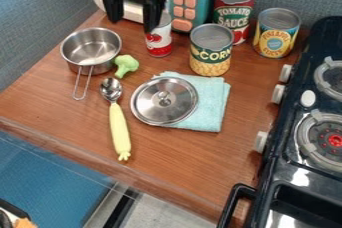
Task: Took the broccoli from the pot and put it on the counter
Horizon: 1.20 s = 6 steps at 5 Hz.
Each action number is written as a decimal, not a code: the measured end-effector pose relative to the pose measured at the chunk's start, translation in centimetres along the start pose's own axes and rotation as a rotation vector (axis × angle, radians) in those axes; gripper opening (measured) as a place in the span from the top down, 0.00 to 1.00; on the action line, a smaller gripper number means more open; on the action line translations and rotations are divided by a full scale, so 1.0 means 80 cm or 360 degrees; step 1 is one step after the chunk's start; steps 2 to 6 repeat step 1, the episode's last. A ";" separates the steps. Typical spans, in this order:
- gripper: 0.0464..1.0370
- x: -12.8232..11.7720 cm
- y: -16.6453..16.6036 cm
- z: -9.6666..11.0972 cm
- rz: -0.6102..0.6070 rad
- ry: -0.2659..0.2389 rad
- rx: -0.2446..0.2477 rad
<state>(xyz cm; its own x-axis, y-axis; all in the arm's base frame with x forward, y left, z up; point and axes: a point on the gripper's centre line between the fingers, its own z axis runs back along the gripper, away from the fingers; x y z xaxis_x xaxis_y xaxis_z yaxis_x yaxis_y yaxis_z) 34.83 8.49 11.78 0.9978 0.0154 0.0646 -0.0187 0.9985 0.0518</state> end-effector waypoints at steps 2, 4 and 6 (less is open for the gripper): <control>0.04 -0.010 0.004 0.021 -0.0036 0.0020 -0.0002; 0.04 -0.010 0.004 0.021 -0.0036 0.0020 -0.0002; 0.04 -0.010 0.004 0.021 -0.0036 0.0020 -0.0002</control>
